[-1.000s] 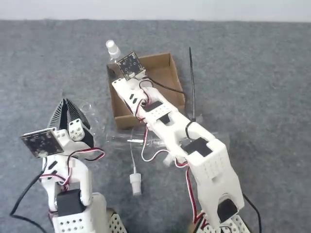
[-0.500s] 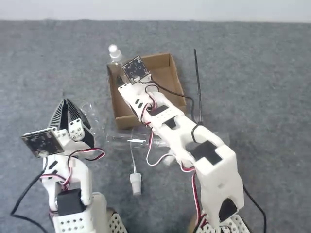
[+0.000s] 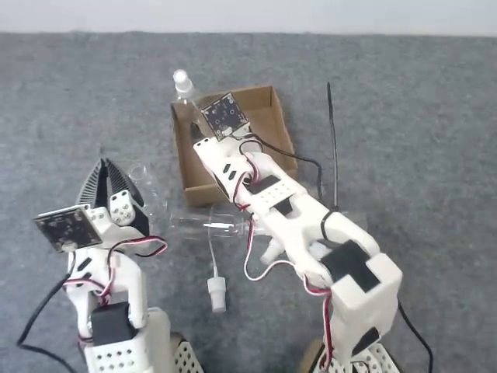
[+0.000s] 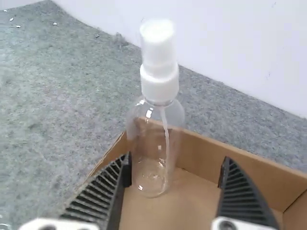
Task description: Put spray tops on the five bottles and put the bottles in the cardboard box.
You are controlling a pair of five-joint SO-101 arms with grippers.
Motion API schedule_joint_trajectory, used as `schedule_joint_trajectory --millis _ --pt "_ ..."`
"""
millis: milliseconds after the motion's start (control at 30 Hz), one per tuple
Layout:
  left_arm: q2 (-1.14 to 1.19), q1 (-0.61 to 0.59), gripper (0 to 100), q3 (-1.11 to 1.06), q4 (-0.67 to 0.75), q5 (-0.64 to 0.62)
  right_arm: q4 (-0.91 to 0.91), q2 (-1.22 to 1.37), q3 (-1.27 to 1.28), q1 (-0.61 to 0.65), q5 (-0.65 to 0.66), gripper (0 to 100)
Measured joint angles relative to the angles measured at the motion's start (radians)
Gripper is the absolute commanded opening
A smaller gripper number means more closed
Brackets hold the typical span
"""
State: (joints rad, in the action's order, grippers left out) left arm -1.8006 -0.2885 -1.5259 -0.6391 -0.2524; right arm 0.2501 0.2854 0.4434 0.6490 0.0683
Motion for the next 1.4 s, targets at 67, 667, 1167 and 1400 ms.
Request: schedule_joint_trajectory --millis 67,667,1167,1400 --pt "0.000 -0.034 2 0.000 0.000 -0.005 0.000 -0.037 0.028 0.000 0.000 23.1" --pt "0.000 -0.255 2 0.054 0.000 0.015 -0.161 -0.321 0.084 -0.089 0.018 23.1" --pt "0.000 -0.278 2 0.029 -0.147 0.127 -0.784 -0.694 0.084 -0.097 0.025 23.1" --pt "0.000 -0.285 2 -0.032 -0.138 0.063 -1.086 -0.833 0.084 -0.109 0.025 23.2"
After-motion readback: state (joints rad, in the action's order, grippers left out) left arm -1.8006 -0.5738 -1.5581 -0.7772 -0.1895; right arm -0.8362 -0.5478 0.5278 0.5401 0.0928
